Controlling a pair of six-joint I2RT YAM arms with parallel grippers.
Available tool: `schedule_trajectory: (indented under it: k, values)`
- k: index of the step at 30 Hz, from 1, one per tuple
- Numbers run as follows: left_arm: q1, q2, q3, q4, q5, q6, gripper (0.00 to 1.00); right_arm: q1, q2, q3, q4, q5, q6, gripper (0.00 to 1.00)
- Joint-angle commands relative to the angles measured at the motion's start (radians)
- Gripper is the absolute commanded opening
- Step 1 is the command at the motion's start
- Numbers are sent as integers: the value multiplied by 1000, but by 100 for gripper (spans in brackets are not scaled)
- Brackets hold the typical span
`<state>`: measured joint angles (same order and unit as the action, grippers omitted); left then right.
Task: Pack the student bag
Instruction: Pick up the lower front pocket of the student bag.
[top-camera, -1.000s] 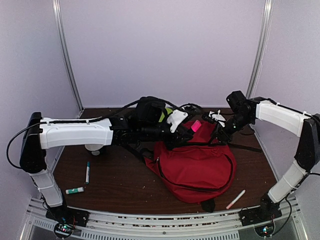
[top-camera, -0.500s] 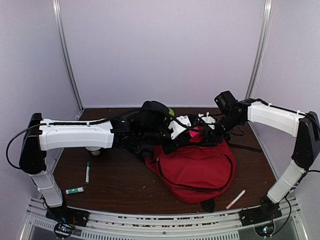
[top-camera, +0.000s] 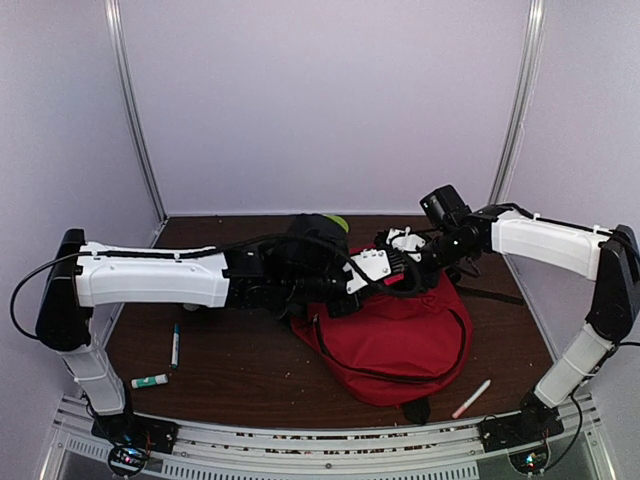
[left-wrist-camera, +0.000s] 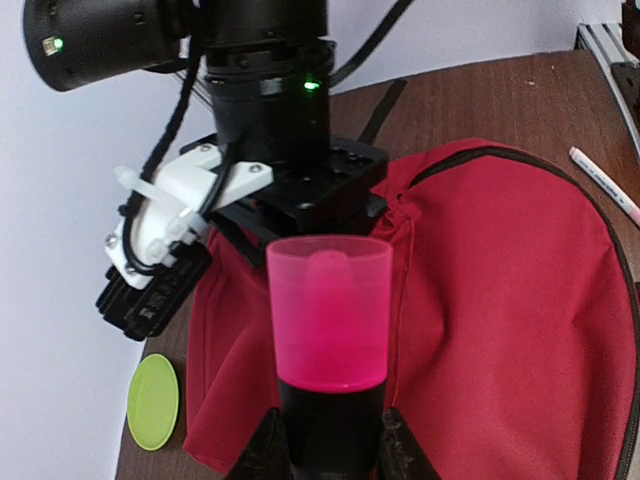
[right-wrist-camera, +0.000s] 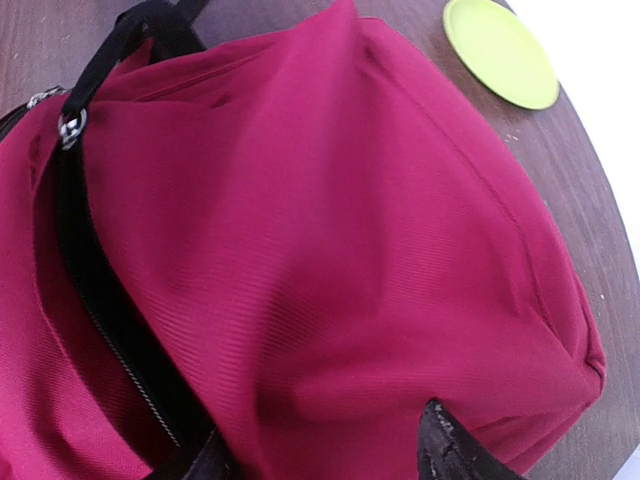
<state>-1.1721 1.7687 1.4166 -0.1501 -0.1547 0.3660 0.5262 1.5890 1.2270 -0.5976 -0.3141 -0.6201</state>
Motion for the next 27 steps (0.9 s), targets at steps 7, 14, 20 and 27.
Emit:
schedule_trajectory:
  k: [7,14,20,27]
  values:
    - [-9,150,185,-135,-51,105,0,-39,-137,-73,146,-56,63,56]
    - [-11,114,131,-102,-41,68,0,-33,-118,-90,78,-79,-36,58]
    - [-11,139,133,-88,-84,99,0,-33,-69,-67,2,-125,-75,59]
    - [-11,155,132,-16,-142,143,0,-32,-42,-46,-9,-145,-62,59]
